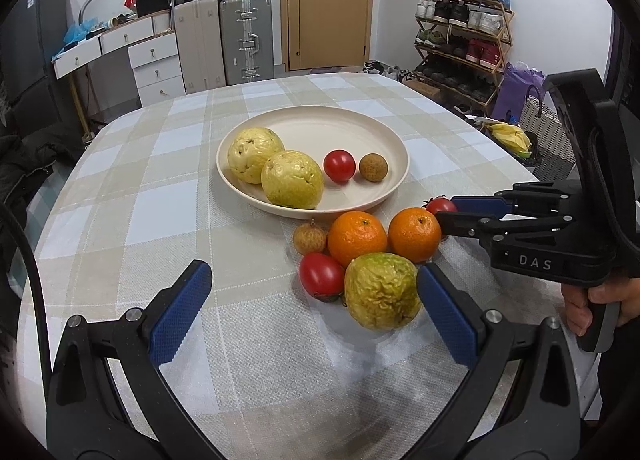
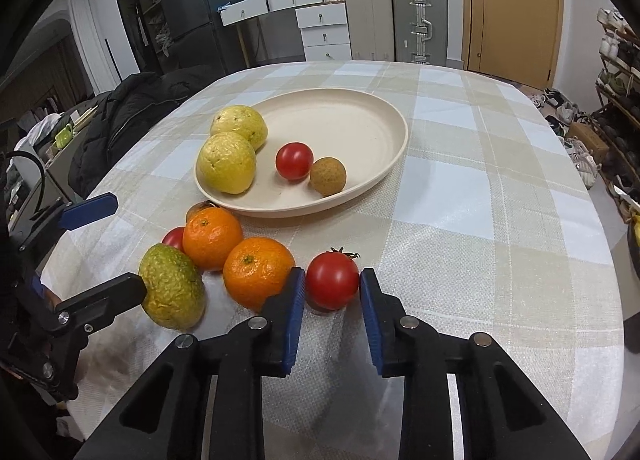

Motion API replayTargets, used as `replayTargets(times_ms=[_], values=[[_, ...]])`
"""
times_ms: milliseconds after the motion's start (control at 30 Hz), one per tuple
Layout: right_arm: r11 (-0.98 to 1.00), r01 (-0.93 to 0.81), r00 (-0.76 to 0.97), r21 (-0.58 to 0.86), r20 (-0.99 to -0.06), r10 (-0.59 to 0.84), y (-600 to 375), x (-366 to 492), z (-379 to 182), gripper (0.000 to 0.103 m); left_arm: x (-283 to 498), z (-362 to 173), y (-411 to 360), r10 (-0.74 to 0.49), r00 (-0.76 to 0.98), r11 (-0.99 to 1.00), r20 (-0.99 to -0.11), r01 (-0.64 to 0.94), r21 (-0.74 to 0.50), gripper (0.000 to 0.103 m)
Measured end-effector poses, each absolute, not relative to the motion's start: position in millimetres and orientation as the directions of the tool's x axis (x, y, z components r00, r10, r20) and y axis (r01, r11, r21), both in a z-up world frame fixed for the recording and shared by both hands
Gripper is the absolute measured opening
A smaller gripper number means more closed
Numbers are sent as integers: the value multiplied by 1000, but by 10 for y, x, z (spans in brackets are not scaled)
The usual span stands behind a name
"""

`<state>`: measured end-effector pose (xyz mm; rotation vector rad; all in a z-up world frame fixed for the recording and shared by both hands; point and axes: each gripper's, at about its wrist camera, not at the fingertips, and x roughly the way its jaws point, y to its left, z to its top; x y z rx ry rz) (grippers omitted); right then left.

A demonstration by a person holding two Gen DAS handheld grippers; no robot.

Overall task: Organize fruits
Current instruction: 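Grasp a red tomato with the right gripper while the left gripper grasps the bumpy green-yellow fruit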

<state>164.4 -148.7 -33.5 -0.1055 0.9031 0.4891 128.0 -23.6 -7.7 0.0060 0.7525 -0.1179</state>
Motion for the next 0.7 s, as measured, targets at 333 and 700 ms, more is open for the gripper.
replayTargets(times_ms=[333, 700], values=[[890, -440, 542, 118, -756, 368, -1611, 1577, -239, 28, 1200, -72, -376, -171, 707, 979, -686, 198, -40, 101], [889, -447, 550, 101, -753, 362, -1592, 1543, -205, 28, 1183, -156, -504, -249, 639, 956, -728, 283, -79, 70]])
